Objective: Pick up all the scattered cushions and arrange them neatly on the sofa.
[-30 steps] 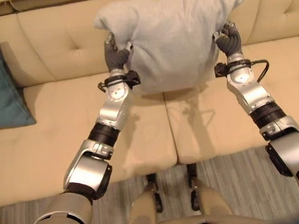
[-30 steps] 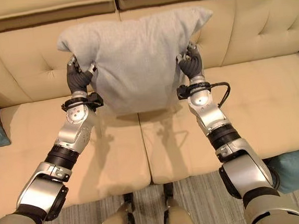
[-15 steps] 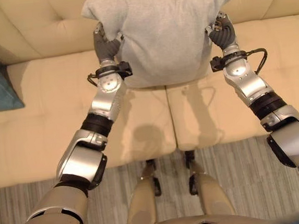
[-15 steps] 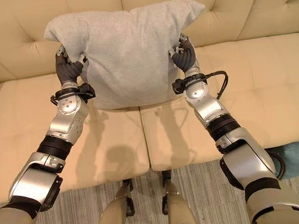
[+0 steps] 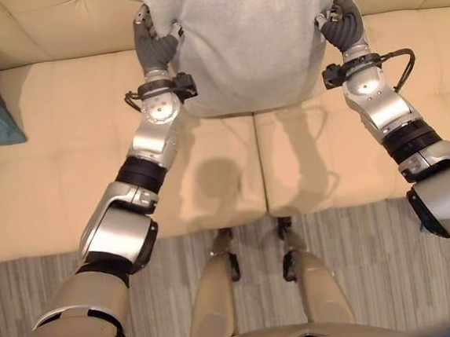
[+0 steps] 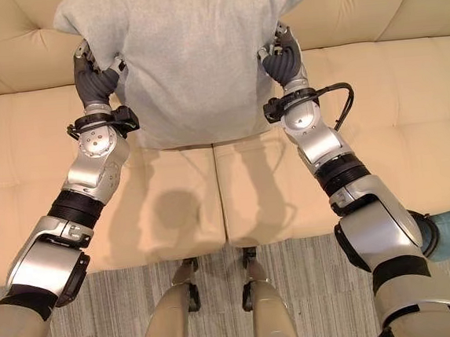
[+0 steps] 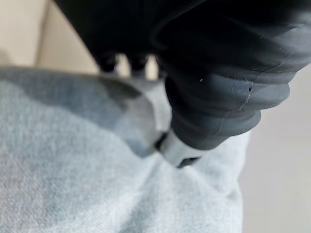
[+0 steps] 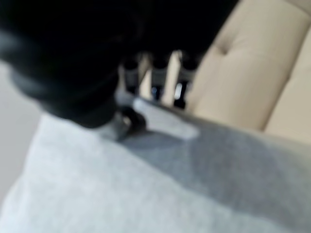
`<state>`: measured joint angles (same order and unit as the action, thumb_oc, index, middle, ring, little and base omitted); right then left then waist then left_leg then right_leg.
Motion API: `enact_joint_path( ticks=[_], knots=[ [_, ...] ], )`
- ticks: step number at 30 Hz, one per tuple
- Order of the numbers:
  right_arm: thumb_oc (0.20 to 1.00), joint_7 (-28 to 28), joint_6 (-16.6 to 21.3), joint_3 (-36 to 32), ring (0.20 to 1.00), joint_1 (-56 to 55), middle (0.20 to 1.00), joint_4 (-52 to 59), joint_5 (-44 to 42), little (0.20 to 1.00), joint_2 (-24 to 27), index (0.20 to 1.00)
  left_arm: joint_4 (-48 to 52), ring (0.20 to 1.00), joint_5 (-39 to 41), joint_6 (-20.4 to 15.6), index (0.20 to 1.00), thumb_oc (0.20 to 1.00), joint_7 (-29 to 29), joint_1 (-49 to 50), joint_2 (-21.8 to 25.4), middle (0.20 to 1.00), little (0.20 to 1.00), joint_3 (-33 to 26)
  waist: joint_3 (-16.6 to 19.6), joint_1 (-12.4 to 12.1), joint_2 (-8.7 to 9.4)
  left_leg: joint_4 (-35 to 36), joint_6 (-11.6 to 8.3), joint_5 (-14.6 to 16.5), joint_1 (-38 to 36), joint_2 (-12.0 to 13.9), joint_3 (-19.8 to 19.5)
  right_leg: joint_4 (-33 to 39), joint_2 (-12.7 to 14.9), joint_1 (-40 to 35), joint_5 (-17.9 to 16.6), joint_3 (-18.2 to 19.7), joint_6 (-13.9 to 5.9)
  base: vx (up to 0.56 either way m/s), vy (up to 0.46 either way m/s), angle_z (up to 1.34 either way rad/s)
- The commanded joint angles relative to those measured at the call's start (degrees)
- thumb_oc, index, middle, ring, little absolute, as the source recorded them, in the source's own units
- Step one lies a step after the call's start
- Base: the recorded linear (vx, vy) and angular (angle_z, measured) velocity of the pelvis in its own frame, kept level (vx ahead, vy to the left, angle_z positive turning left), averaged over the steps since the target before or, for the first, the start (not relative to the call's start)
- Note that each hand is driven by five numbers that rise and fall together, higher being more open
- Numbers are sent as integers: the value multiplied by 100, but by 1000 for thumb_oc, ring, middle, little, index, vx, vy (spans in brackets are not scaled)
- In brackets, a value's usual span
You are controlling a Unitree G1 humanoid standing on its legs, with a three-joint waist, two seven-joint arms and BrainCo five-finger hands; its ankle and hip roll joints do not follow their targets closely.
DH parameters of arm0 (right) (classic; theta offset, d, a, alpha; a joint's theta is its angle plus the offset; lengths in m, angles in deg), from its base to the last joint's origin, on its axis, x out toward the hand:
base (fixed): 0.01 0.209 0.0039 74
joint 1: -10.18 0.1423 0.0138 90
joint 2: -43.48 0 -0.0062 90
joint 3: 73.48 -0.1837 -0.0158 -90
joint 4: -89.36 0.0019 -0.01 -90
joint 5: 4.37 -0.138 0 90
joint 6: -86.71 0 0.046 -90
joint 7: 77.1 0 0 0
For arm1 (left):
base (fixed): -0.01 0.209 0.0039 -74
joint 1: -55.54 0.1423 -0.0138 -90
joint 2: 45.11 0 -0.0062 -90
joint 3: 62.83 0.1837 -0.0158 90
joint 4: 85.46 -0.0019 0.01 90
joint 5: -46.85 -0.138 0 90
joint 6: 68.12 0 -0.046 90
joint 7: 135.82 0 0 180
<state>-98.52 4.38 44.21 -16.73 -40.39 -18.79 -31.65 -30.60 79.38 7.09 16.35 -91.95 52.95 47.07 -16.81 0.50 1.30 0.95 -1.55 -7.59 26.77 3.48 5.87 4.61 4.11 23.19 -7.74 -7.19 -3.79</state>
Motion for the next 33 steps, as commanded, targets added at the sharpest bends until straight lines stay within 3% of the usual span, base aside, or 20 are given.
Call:
enact_joint_path(
  ticks=[1, 8, 26, 27, 28, 30, 31, 32, 33],
  knots=[
    [200, 155, 630, 57, 200, 830, 200, 595, 45, 200, -416, 200, 579, 200, -349, -696, 200, 200, 270, -858, -232, 200, 200, 502, 271, -90, 189, -408, -480, 211, -72, -18, -185, -500, 320, 30, 139, 73, -493, 24, 24, 4],
    [200, 210, 633, 56, 200, 754, 200, 456, -29, 200, -540, 200, 463, 200, -337, -672, 200, 200, 262, -802, -285, 200, 200, 508, 198, -97, 138, -421, -447, 215, -78, -51, -172, -644, 355, 91, 193, 68, -481, 0, 0, 0],
    [200, 219, 375, 398, 200, 1173, 200, -1148, 118, 200, -554, 200, -1003, 200, -399, -414, 200, 200, 273, -1366, -228, 200, 200, 752, -135, -133, 44, -468, -439, 82, 373, -44, -315, -949, 361, 691, 185, 56, -468, -6, 1, 0],
    [200, 186, 344, 459, 200, 1297, 200, -1305, 182, 200, -527, 200, -1191, 573, -448, -370, 573, 573, 251, -1458, -183, 573, 573, 763, -136, -134, 40, -440, -442, 69, 382, -42, -319, -962, 363, 727, 189, 56, -473, 0, 0, 0],
    [200, 53, 315, 477, 200, 1447, 200, -1478, 294, 200, -484, 200, -1429, 514, -476, -318, 514, 514, 188, -1606, -92, 514, 514, 750, -143, -127, 31, -415, -445, 43, 411, -36, -322, -978, 366, 774, 180, 55, -473, 0, 0, 0],
    [200, -24, 299, 454, 200, 1519, 200, -1579, 346, 200, -477, 200, -1548, 476, -477, -315, 476, 476, 171, -1679, -55, 476, 476, 727, -167, -123, 19, -406, -455, 31, 422, -41, -315, -985, 376, 786, 177, 43, -475, 1, 6, 2],
    [517, -219, 188, 487, 517, 1657, 517, -1762, 498, 517, -442, 517, -1686, 592, -403, -294, 592, 592, 98, -1779, 33, 592, 592, 660, -193, -122, 1, -390, -452, 28, 437, -39, -324, -998, 383, 828, 173, 46, -478, 0, 0, 0],
    [620, -321, 161, 436, 620, 1703, 620, -1831, 530, 620, -435, 620, -1745, 815, -399, -286, 815, 815, 35, -1828, 72, 815, 815, 631, -199, -121, -14, -374, -459, 11, 453, -44, -327, -990, 390, 839, 160, 47, -485, -4, 20, -3],
    [925, -322, 162, 436, 925, 1706, 925, -1832, 531, 925, -436, 925, -1748, 1000, -398, -287, 1000, 1000, 36, -1832, 73, 1000, 1000, 632, -201, -119, -14, -374, -459, 10, 454, -44, -328, -990, 391, 839, 159, 46, -485, 0, 0, 0]
  ],
)
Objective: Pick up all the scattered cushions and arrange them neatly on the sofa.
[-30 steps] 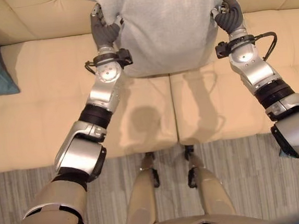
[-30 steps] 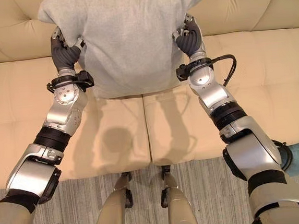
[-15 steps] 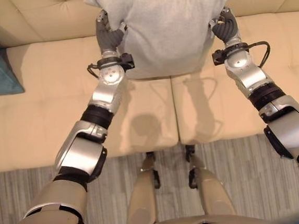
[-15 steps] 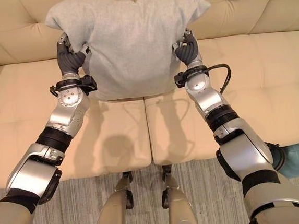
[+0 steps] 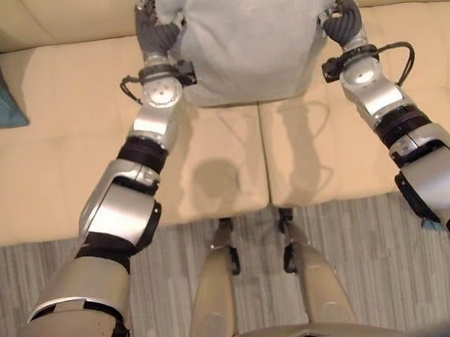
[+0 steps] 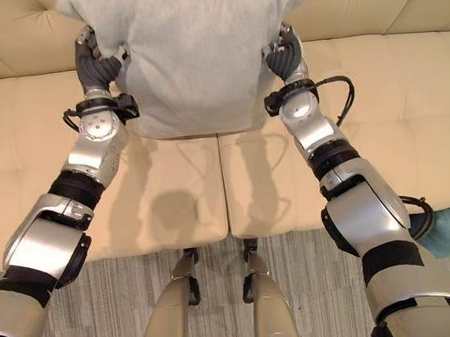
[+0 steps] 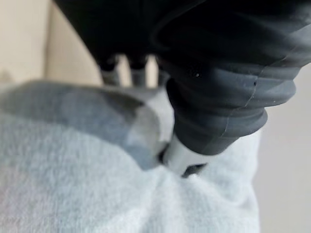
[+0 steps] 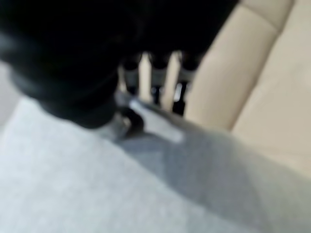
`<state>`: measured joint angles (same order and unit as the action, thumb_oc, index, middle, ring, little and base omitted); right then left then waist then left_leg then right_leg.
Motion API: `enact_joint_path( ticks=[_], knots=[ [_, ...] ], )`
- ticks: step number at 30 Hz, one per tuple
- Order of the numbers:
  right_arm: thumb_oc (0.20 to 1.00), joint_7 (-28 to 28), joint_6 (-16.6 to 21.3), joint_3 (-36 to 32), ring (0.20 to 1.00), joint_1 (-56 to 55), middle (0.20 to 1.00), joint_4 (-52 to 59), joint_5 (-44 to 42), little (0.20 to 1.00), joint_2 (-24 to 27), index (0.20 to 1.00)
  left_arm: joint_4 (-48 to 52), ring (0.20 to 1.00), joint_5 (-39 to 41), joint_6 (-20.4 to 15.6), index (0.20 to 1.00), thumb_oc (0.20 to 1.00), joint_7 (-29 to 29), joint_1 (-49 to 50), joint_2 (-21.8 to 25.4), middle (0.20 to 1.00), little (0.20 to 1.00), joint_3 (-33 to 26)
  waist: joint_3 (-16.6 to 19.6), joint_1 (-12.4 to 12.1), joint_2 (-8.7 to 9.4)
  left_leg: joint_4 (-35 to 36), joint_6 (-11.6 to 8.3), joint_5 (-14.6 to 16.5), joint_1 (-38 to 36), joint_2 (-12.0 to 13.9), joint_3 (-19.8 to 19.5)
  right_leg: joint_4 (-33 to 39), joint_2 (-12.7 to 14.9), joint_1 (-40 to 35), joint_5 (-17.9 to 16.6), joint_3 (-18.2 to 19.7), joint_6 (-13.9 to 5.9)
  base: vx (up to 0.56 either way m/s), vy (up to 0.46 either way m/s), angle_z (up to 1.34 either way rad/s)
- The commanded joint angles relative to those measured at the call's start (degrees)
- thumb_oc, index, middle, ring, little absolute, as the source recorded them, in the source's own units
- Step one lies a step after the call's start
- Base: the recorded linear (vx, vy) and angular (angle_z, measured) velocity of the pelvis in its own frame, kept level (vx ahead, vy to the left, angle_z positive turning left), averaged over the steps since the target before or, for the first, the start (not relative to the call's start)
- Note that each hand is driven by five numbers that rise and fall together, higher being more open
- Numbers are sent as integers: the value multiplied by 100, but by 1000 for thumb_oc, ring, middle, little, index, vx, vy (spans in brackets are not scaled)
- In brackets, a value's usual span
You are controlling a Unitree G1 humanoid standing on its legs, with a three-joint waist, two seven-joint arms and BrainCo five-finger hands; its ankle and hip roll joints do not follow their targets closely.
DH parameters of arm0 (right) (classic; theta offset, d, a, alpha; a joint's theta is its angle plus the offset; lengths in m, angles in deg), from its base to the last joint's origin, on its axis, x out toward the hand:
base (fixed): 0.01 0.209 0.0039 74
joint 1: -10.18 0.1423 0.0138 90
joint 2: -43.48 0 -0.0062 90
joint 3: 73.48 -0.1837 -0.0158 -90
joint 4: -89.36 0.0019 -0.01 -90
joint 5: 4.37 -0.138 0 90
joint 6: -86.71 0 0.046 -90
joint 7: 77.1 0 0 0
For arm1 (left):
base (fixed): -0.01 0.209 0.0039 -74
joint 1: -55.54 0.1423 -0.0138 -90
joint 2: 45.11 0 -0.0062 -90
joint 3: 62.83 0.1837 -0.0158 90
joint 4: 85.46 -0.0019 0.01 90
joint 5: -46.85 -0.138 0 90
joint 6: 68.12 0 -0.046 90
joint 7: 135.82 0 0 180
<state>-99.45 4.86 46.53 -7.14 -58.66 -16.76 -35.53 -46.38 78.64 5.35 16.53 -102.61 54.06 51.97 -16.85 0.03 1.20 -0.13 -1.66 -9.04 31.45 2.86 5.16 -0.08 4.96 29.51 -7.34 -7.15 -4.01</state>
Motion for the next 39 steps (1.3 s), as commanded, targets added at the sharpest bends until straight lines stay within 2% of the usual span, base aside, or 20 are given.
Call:
enact_joint_path(
  ticks=[1, 5, 10, 11, 14, 15, 17, 20, 21, 22, 24, 25, 27, 28, 29, 31, 35, 39],
  knots=[
    [1000, -312, 89, 156, 1000, 808, 1000, -100, 318, 1000, -33, 1000, -273, 1000, -300, -98, 1000, 1000, -3, -827, 31, 1000, 1000, 131, -202, -72, -16, -241, -448, 138, 4, 10, -261, -514, 303, 236, 101, 41, -468, 0, 0, 0],
    [1000, -408, 11, 72, 1000, 914, 1000, -344, 189, 1000, 76, 1000, -544, 1000, -249, -37, 1000, 1000, -23, -899, 278, 1000, 1000, 26, -197, -74, -37, -181, -461, 79, 68, -11, -272, -413, 293, 266, 19, 48, -484, 0, 10, 1],
    [1000, -340, -23, 22, 1000, 838, 1000, -435, 70, 1000, 589, 1000, -850, 1000, -209, 9, 1000, 1000, 118, -727, 939, 1000, 1000, -116, -67, -56, 20, -175, -482, 106, 128, -6, -254, -178, 257, 262, -104, 88, -496, 0, 0, 0],
    [1000, -339, -23, 23, 1000, 838, 1000, -435, 69, 1000, 588, 1000, -850, 1000, -208, 8, 1000, 1000, 120, -726, 940, 1000, 1000, -117, -64, -56, 20, -178, -482, 108, 131, -5, -253, -176, 257, 263, -105, 89, -496, 0, 0, 0],
    [1000, -227, 16, 13, 1000, 631, 1000, -250, 55, 1000, 1009, 1000, -622, 1000, -233, -15, 1000, 1000, 210, -373, 1305, 1000, 1000, -249, 7, -47, 46, -221, -496, 145, 125, -6, -221, -89, 263, 189, -138, 97, -503, 0, 0, 0],
    [1000, -123, 89, -150, 1000, 266, 1000, 15, -10, 1000, 1180, 1000, -313, 1000, -300, -54, 1000, 1000, 333, 36, 1403, 1000, 1000, -364, 23, -45, 48, -219, -517, 142, 54, -13, -203, -99, 263, 95, -114, 82, -494, 0, 0, 0],
    [1000, -46, 104, -211, 1000, 65, 1000, 209, -5, 1000, 1293, 1000, -104, 1000, -372, -61, 1000, 1000, 384, 284, 1452, 1000, 1000, -440, 44, -40, 48, -198, -525, 142, -18, -5, -188, -117, 264, 33, -92, 68, -488, 0, 0, 0],
    [1000, 243, 173, -537, 1000, -896, 1000, 840, 85, 1000, 1558, 1000, 742, 1000, -623, -78, 1000, 1000, 621, 1276, 1537, 1000, 1000, -699, 57, -34, 28, -161, -531, 184, -347, -5, -145, -192, 268, -231, 5, 16, -456, 31, -15, 2],
    [1000, 466, 224, -796, 1000, -1686, 1000, 1296, 140, 1000, 1627, 1000, 1182, 1000, -692, -84, 1000, 1000, 786, 2057, 1486, 1000, 1000, -946, 76, -23, 32, -132, -545, 222, -614, -3, -95, -260, 288, -444, 74, -27, -445, 38, -22, 6],
    [1000, 465, 219, -804, 1000, -1700, 1000, 1308, 143, 1000, 1626, 1000, 1193, 1000, -695, -80, 1000, 1000, 784, 2067, 1487, 1000, 1000, -948, 87, -20, 35, -124, -543, 201, -603, -8, -96, -249, 292, -435, 56, -28, -445, 53, -19, 12],
    [1000, 679, 260, -1122, 1000, -2536, 1000, 1593, 207, 1000, 1543, 1000, 1516, 1000, -797, -56, 1000, 1000, 976, 2796, 1320, 1000, 1000, -1141, 112, -11, 36, -77, -540, 263, -951, 0, -78, -338, 297, -731, 174, -58, -442, 67, -11, 12],
    [1000, 875, 269, -1419, 1000, -3346, 1000, 1842, 335, 1000, 1383, 1000, 1720, 1000, -921, -24, 1000, 1000, 1206, 3535, 1164, 1000, 1000, -1314, 175, 6, 41, -1, -542, 262, -1229, 11, -57, -359, 281, -968, 244, -110, -445, 82, -27, 7],
    [1000, 986, 240, -1529, 1000, -4062, 1000, 2046, 698, 1000, 1235, 1000, 1817, 1000, -871, -13, 1000, 1000, 1391, 4193, 916, 1000, 1000, -1578, 243, 32, 45, 35, -559, 258, -1448, 46, -37, -386, 274, -1172, 318, -165, -445, 54, -34, 10],
    [1000, 984, 232, -1532, 1000, -4087, 1000, 2065, 705, 1000, 1231, 1000, 1835, 1000, -874, -8, 1000, 1000, 1390, 4219, 916, 1000, 1000, -1581, 246, 34, 45, 42, -560, 258, -1465, 46, -39, -382, 273, -1189, 320, -169, -445, 30, -17, 12],
    [1000, 1018, 247, -1723, 1000, -4464, 1000, 2162, 681, 1000, 970, 1000, 1897, 1000, -863, 3, 1000, 1000, 1454, 4596, 732, 1000, 1000, -1716, 293, 47, 45, 91, -551, 285, -1639, 56, -6, -371, 262, -1317, 349, -190, -453, 37, -19, 4],
    [1000, 1203, 193, -1779, 1000, -5068, 1000, 1951, 967, 1000, 614, 1000, 1609, 1000, -787, 80, 1000, 1000, 1659, 5277, 290, 1000, 1000, -1950, 511, 89, 39, 111, -557, 324, -1929, 102, 54, -325, 235, -1608, 407, -218, -462, 58, -44, -11],
    [1000, 1426, 111, -1690, 1000, -5585, 1000, 1752, 1316, 1000, 455, 1000, 1504, 1000, -987, 203, 1000, 1000, 1820, 5917, 145, 1000, 1000, -2060, 698, 102, 29, 166, -549, 359, -2250, 145, 97, -226, 176, -1912, 440, -219, -465, 22, -41, -7],
    [1000, 1618, 75, -1607, 1000, -6129, 1000, 1183, 1607, 1000, 246, 1000, 820, 1000, -1360, 385, 1000, 1000, 2044, 6477, -143, 1000, 1000, -2089, 966, 142, -6, 252, -573, 351, -2626, 209, 144, -90, 92, -2301, 483, -209, -451, -5, -51, -3]
  ],
)
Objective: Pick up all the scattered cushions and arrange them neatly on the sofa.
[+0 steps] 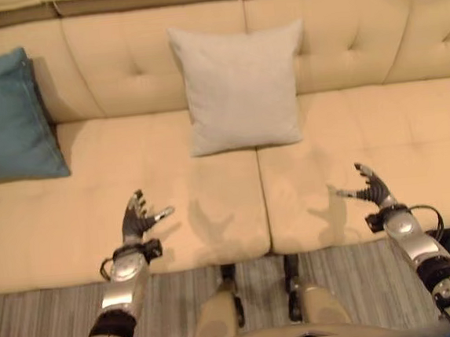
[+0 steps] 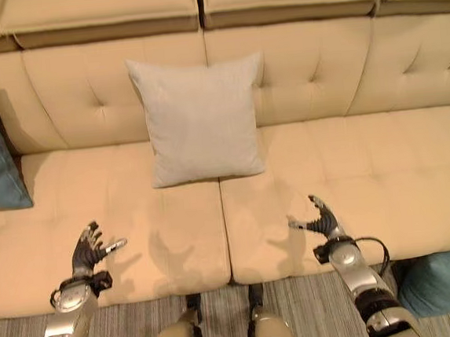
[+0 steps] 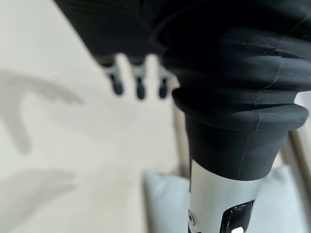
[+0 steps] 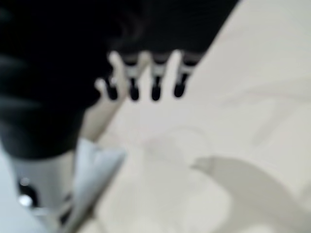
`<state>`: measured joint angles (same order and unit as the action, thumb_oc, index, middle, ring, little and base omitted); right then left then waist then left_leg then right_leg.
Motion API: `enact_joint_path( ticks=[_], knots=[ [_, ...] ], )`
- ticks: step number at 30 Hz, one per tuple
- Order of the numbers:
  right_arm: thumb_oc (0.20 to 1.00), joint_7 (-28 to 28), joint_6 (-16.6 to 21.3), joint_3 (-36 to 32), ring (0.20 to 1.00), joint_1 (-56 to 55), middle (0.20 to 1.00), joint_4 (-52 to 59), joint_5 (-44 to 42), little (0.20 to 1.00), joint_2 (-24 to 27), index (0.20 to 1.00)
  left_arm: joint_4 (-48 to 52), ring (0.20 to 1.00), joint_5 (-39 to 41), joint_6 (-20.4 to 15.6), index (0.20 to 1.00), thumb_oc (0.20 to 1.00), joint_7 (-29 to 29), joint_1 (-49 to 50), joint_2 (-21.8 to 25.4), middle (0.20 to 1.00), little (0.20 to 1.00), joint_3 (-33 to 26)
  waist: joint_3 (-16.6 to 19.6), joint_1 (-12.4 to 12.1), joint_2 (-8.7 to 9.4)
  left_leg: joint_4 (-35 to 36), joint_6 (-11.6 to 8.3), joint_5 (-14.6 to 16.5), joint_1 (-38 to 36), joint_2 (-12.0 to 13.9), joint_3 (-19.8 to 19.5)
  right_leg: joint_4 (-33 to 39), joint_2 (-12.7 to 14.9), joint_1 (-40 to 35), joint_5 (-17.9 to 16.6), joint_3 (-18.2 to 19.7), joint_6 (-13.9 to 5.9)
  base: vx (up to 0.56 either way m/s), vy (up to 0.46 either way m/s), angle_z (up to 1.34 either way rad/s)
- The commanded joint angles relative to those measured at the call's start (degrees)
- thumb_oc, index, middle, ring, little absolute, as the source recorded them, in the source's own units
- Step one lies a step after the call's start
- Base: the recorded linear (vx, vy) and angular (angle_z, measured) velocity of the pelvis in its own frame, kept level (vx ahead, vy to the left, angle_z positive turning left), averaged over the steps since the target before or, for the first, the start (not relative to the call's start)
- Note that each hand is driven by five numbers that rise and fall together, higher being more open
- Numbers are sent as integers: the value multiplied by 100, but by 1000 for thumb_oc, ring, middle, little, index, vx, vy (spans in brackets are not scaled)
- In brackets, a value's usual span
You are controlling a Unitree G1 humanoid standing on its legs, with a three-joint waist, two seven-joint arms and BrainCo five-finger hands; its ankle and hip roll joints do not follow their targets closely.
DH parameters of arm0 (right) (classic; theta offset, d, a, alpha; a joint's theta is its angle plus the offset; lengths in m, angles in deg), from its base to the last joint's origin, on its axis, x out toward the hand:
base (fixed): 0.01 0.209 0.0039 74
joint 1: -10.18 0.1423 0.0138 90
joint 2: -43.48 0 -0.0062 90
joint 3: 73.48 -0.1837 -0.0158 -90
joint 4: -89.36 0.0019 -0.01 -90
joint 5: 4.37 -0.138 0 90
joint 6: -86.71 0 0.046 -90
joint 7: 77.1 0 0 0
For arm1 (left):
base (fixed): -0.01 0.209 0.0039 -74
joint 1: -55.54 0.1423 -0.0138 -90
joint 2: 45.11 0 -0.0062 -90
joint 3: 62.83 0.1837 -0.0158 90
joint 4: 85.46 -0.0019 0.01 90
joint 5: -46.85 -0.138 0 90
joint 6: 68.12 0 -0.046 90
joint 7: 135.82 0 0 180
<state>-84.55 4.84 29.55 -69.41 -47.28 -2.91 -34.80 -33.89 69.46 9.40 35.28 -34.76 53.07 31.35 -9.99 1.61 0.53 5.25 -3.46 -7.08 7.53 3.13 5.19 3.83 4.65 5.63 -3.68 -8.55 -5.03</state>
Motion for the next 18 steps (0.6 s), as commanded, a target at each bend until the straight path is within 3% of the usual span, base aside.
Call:
enact_joint_path(
  ticks=[1, 6, 10, 11, 12, 14, 16, 17, 18],
  knots=[
    [1000, 145, 49, 160, 1000, -31, 1000, 57, 455, 1000, 231, 1000, -532, 1000, -503, 43, 1000, 1000, 237, -170, -89, 1000, 1000, -34, 350, -11, 54, -278, -401, 156, -301, 202, 149, -454, 105, 4, 141, -81, -340, -13, -88, -8],
    [1000, 270, 61, 43, 1000, -579, 1000, -418, 355, 1000, -43, 1000, -1457, 1000, -850, 232, 1000, 1000, 384, 155, -342, 1000, 1000, -61, 469, 36, 32, -343, -500, 103, -569, 351, 149, -434, -64, -428, 327, -64, -222, -43, -100, -5],
    [1000, 300, 67, 131, 1000, -751, 1000, -720, 372, 1000, -116, 1000, -2089, 1000, -1002, 321, 1000, 1000, 479, 119, -469, 1000, 1000, -10, 377, 90, 75, -669, -655, -187, -344, 516, 190, -259, -190, -613, 375, -180, -97, -194, -114, 15],
    [1000, 318, 45, 195, 1000, -702, 1000, -1004, 347, 1000, -180, 1000, -2335, 1000, -1068, 342, 1000, 1000, 532, 73, -544, 1000, 1000, 12, 309, 99, 204, -1367, -522, 183, -323, 387, 192, -281, -113, -497, 262, -186, -54, -251, -83, 19],
    [1000, 317, 46, 195, 1000, -700, 1000, -1005, 347, 1000, -181, 1000, -2336, 1000, -1068, 342, 1000, 1000, 532, 71, -543, 1000, 1000, 11, 325, 108, 205, -1371, -520, 176, -297, 384, 184, -282, -110, -477, 257, -193, -55, -284, -82, 2],
    [1000, 325, 10, 241, 1000, -682, 1000, -1233, 441, 1000, -206, 1000, -2544, 1000, -1154, 364, 1000, 1000, 580, 83, -651, 1000, 1000, 29, 343, 108, 315, -2059, -436, 621, -346, 110, 36, -278, -7, -377, 98, -161, -67, -154, -18, 6],
    [1000, 329, -13, 216, 1000, -682, 1000, -1362, 444, 1000, -239, 1000, -2630, 1000, -1171, 389, 1000, 1000, 610, 84, -693, 1000, 1000, 37, 408, 140, 341, -2132, -392, 778, -404, 8, 16, -269, 19, -326, 36, -145, -85, -145, 63, 14],
    [1000, 379, -116, 146, 1000, -687, 1000, -1721, 438, 1000, -362, 1000, -2770, 1000, -1107, 405, 1000, 1000, 640, 75, -845, 1000, 1000, 17, 530, 195, 269, -2091, -341, 1099, -937, -323, -308, -366, -30, -92, -107, -25, -160, -166, 114, 4],
    [1000, 378, -114, 147, 1000, -686, 1000, -1724, 438, 1000, -360, 1000, -2770, 1000, -1107, 404, 1000, 1000, 640, 76, -848, 1000, 1000, 17, 517, 188, 259, -2083, -343, 1107, -962, -313, -304, -368, -41, -110, -102, -22, -159, -162, 139, -3]
  ],
)
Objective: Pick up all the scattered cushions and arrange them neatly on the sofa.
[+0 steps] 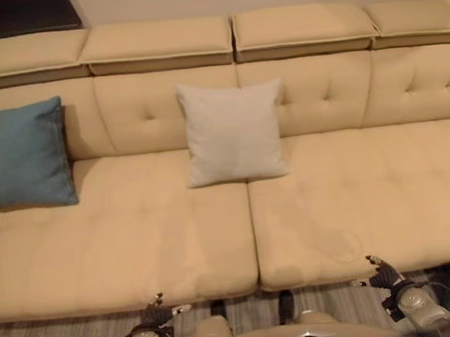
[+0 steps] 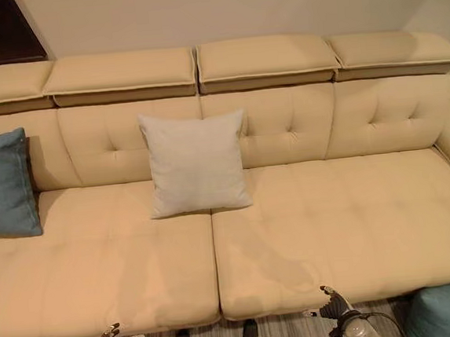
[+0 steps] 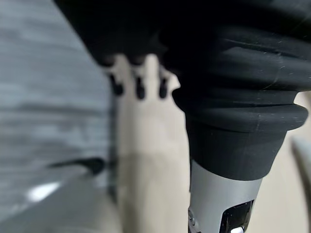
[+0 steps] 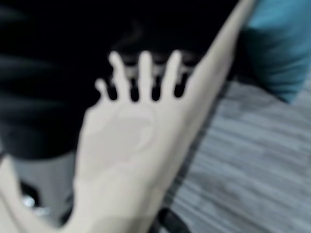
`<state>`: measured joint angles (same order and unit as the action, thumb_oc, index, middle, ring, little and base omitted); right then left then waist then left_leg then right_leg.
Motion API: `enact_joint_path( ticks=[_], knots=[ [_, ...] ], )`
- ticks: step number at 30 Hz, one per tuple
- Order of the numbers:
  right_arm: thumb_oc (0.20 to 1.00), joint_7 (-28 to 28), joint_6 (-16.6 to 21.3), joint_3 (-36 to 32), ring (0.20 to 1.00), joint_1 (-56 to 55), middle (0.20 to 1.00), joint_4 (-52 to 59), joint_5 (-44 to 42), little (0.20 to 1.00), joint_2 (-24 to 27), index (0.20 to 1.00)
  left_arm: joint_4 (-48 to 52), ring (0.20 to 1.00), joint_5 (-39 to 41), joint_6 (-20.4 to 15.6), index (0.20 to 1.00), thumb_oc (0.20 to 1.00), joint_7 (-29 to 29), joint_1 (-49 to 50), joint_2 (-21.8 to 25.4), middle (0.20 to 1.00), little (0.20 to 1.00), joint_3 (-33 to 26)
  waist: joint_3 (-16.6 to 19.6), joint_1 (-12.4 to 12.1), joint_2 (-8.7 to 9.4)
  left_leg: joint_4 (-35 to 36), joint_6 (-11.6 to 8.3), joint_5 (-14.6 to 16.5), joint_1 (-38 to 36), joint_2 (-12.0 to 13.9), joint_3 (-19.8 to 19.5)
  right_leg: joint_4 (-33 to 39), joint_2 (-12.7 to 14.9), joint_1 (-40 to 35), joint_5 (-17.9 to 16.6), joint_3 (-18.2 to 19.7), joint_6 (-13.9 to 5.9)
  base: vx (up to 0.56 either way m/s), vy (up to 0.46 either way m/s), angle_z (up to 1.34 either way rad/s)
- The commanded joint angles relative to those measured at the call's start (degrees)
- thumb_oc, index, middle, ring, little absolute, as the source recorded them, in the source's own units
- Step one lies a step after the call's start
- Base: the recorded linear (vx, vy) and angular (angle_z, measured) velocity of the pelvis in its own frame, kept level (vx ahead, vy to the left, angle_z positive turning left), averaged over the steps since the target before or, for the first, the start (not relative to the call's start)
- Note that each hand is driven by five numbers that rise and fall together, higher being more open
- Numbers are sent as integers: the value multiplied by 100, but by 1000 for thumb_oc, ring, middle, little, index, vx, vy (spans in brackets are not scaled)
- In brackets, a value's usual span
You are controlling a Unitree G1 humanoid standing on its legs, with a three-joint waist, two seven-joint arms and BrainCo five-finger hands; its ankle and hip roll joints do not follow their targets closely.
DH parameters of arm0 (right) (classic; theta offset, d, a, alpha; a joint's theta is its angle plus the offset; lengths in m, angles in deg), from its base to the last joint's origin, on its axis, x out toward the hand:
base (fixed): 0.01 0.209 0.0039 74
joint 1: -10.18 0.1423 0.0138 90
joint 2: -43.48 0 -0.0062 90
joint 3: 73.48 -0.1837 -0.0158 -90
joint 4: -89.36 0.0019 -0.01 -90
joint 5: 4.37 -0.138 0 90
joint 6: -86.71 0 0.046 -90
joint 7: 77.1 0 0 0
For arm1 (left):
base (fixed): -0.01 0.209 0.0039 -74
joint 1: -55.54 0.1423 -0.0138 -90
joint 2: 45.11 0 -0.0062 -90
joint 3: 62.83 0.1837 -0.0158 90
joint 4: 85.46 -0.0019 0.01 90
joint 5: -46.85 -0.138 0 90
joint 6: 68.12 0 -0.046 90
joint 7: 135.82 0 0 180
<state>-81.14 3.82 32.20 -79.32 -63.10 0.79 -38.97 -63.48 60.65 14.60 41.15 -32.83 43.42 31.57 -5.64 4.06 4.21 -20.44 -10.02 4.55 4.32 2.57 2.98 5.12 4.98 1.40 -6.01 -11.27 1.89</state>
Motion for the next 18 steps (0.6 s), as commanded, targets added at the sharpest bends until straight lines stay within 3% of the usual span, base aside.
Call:
enact_joint_path(
  ticks=[1, 5, 6, 9, 10, 11, 13, 14, 15, 18],
  knots=[
    [1000, 59, -54, -144, 1000, 292, 1000, -250, 61, 1000, 20, 1000, 179, 1000, -202, -92, 1000, 1000, 41, -127, 94, 1000, 1000, -7, 94, -27, -151, 711, 376, 20, -822, -328, -173, -561, -95, 429, 85, 278, -887, -99, 90, -10],
    [1000, 2, -120, -236, 1000, 296, 1000, -422, 57, 1000, -65, 1000, 219, 1000, -297, -73, 1000, 1000, 39, -189, 48, 1000, 1000, 132, 36, 58, -124, 1421, 630, 295, -932, -512, -114, -642, 7, 756, -200, 282, -1041, -196, 148, -10],
    [1000, -32, -140, -309, 1000, 310, 1000, -510, 16, 1000, -130, 1000, 170, 1000, -348, -52, 1000, 1000, 31, -222, 48, 1000, 1000, 137, -39, 60, -86, 1622, 724, 320, -935, -590, -59, -651, 81, 928, -373, 314, -1187, -214, 156, -27],
    [1000, -41, -168, -315, 1000, 348, 1000, -525, 12, 1000, -204, 1000, 131, 1000, -408, -52, 1000, 1000, -2, -256, 76, 1000, 1000, 131, -114, 32, -41, 1695, 795, 276, -889, -640, -21, -697, 171, 1085, -513, 342, -1300, -250, 127, -35],
    [1000, -30, -189, -273, 1000, 390, 1000, -541, -16, 1000, -290, 1000, 63, 1000, -515, -32, 1000, 1000, -18, -316, 135, 1000, 1000, 186, -215, 79, -38, 1663, 840, 182, -772, -585, -32, -976, 180, 1249, -466, 637, -1367, -275, 85, -36],
    [1000, -30, -189, -273, 1000, 392, 1000, -542, -16, 1000, -290, 1000, 62, 1000, -516, -32, 1000, 1000, -18, -318, 135, 1000, 1000, 186, -216, 74, -37, 1658, 840, 187, -770, -585, -27, -988, 179, 1255, -459, 642, -1367, -301, 90, -26],
    [1000, -11, -191, -243, 1000, 397, 1000, -603, -59, 1000, -347, 1000, -21, 1000, -633, -27, 1000, 1000, 3, -360, 183, 1000, 1000, 249, -246, 38, -87, 1592, 922, 92, -597, -538, -14, -1592, 41, 1172, -51, 844, -1224, -218, 80, 6],
    [1000, 0, -192, -248, 1000, 385, 1000, -626, -75, 1000, -356, 1000, -48, 1000, -651, -11, 1000, 1000, 31, -354, 182, 1000, 1000, 264, -226, 3, -114, 1588, 955, 59, -550, -509, -2, -1819, 36, 1118, 72, 799, -1151, -284, 81, 8],
    [1000, 1, -184, -251, 1000, 353, 1000, -664, -79, 1000, -392, 1000, -102, 1000, -652, 39, 1000, 1000, 41, -319, 182, 1000, 1000, 240, -164, -130, -194, 1593, 1018, -32, -453, -399, 87, -2365, 81, 892, 426, 525, -1029, -198, 47, -9],
    [1000, 4, -188, -276, 1000, 328, 1000, -684, -78, 1000, -430, 1000, -120, 1000, -657, 63, 1000, 1000, 50, -290, 199, 1000, 1000, 225, -62, -248, -181, 1623, 989, -82, -376, -371, 164, -2223, 149, 620, 543, 320, -1036, -119, -33, -44]
  ],
)
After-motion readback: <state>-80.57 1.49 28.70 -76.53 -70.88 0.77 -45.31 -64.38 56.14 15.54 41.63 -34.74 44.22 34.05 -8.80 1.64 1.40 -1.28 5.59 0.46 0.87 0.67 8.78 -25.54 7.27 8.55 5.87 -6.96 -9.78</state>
